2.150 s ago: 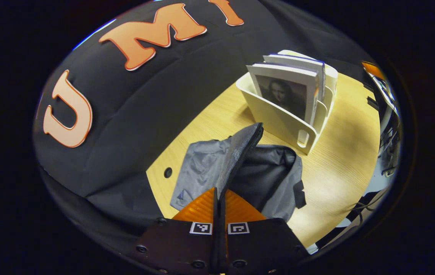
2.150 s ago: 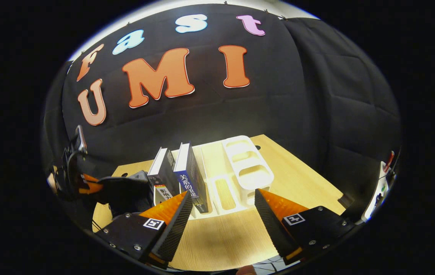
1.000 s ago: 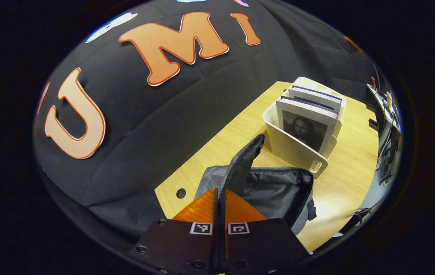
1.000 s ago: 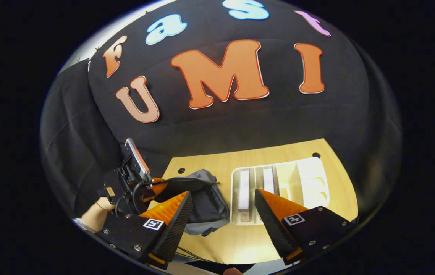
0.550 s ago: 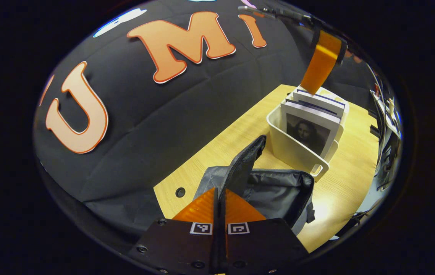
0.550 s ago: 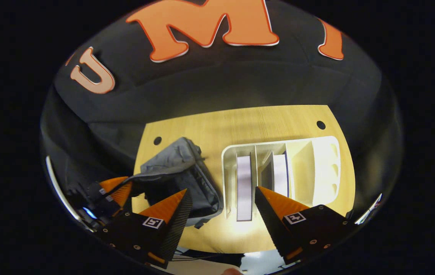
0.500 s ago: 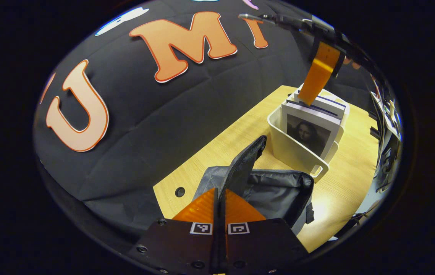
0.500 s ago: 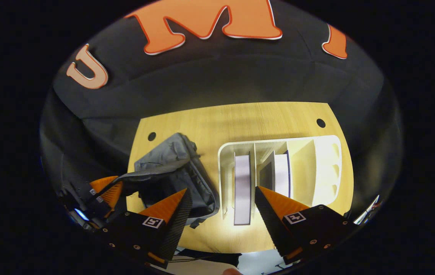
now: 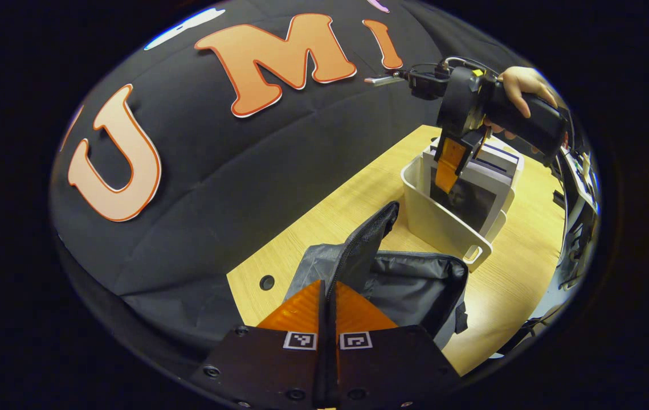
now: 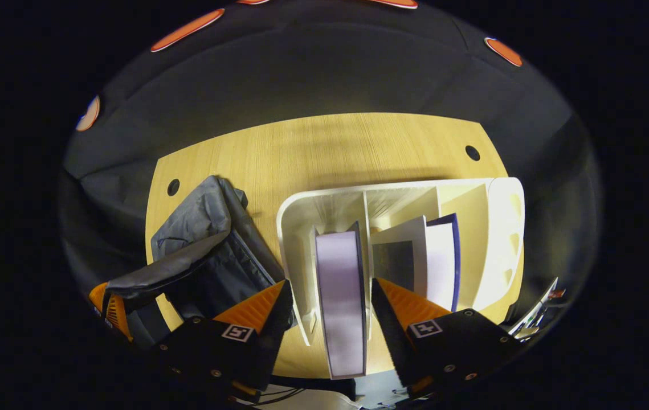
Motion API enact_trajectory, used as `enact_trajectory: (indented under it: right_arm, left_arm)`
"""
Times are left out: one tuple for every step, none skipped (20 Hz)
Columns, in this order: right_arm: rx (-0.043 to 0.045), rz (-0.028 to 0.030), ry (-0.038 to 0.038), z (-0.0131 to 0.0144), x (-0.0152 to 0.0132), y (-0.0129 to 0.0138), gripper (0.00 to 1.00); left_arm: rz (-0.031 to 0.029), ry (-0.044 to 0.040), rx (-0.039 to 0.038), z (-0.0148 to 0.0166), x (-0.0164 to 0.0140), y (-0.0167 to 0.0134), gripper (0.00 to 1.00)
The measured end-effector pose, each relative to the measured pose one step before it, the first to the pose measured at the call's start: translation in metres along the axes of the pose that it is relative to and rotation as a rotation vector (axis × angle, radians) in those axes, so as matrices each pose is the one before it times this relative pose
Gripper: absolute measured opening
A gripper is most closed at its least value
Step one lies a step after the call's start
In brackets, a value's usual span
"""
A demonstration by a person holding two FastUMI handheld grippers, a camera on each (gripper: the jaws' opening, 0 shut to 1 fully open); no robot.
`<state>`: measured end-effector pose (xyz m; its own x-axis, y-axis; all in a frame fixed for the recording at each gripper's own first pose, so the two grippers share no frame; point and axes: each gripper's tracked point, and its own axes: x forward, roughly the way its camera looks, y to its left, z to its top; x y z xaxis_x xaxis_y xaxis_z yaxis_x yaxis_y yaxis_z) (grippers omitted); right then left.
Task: Open the schoolbag, grab two books from the bookshelf and put them into the schoolbag.
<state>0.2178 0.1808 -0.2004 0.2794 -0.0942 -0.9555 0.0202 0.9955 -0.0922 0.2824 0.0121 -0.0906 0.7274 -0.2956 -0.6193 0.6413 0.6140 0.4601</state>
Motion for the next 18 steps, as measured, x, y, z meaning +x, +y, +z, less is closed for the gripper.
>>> enact_trajectory:
  right_arm:
    - [0.00948, -0.00011, 0.00018, 0.00037, 0.00352, -0.00173, 0.71]
    - [0.01127, 0.00165, 0.00148, -0.00073, 0.00303, 0.00053, 0.66]
    - [0.01592, 0.00382, -0.00462, 0.00154, 0.00063, -0.00035, 0.44]
    - [0.01196, -0.00854, -0.00500, 0.00111, -0.00193, -0.00242, 0.46]
    - [0.00609, -0.00537, -0.01214, 0.00261, -0.00144, -0.00170, 0.38]
    - [0.01120, -0.00438, -0.00895, 0.00191, -0.00840, -0.00001, 0.36]
    - [-0.00623, -0.00106, -0.00867, 0.00175, -0.00686, 0.00006, 0.36]
    - [-0.00801, -0.00072, -0.01170, 0.00038, -0.01096, 0.00006, 0.35]
    - [-0.00051, -0.00430, -0.01906, 0.00083, -0.01704, 0.00024, 0.35]
    - [-0.00449, -0.00255, -0.01276, -0.00059, -0.01597, 0.00022, 0.35]
    - [-0.01016, -0.00776, -0.01689, 0.00134, -0.01505, -0.00065, 0.34]
    - [-0.01028, -0.01191, -0.02219, 0.00186, -0.01716, -0.00111, 0.43]
    - [-0.00531, -0.00867, -0.03213, 0.00471, -0.01636, 0.00009, 0.34]
    - [-0.00161, 0.00090, -0.03143, 0.00365, -0.01648, 0.00304, 0.34]
    - [0.00939, 0.01029, -0.03199, 0.00296, -0.01756, 0.00282, 0.33]
    - [0.01745, 0.01549, -0.03293, 0.00044, -0.01717, 0.00270, 0.33]
    - [0.01650, 0.01129, -0.02769, -0.00040, -0.01732, 0.00065, 0.33]
    - [0.02800, 0.01449, -0.03160, -0.00666, -0.02468, -0.00305, 0.33]
  left_arm:
    - [-0.00059, 0.00110, 0.00073, 0.00024, -0.00102, -0.00016, 0.00]
    - [0.00032, 0.00232, 0.00013, 0.00022, -0.00003, 0.00010, 0.00]
    - [-0.00066, 0.00090, -0.00005, -0.00139, 0.00052, -0.00092, 0.01]
    - [-0.00144, 0.00003, -0.00113, 0.00049, 0.00026, -0.00007, 0.00]
    - [-0.00319, 0.00136, -0.00322, 0.00058, 0.00032, -0.00009, 0.00]
    - [-0.00273, 0.00236, -0.00446, -0.00125, 0.00033, -0.00049, 0.01]
    - [-0.00249, 0.00007, -0.00287, -0.00047, 0.00117, -0.00083, 0.00]
    - [-0.00216, 0.00020, -0.00198, -0.00067, 0.00016, -0.00046, 0.01]
    - [-0.00323, -0.00460, 0.00004, 0.00050, -0.00235, 0.00004, 0.00]
    - [-0.00429, -0.00870, 0.00163, 0.00157, 0.00022, 0.00043, 0.00]
    - [-0.00173, -0.00515, 0.00046, -0.00127, 0.00168, 0.00019, 0.00]
    - [-0.00510, -0.00606, 0.00254, -0.00010, 0.00010, -0.00077, 0.00]
    - [-0.00603, -0.00345, -0.00045, -0.00144, 0.00141, -0.00032, 0.00]
    - [-0.00395, 0.00043, -0.00185, -0.00210, 0.00087, -0.00031, 0.00]
    - [-0.00635, -0.00047, 0.00629, -0.00097, -0.00063, -0.00038, 0.01]
    - [-0.00544, -0.00299, 0.01330, -0.00023, -0.00047, 0.00031, 0.01]
    - [-0.00276, -0.00373, 0.01446, -0.00009, -0.00107, 0.00126, 0.00]
    - [-0.00344, -0.00121, 0.01500, -0.00051, -0.00082, 0.00025, 0.00]
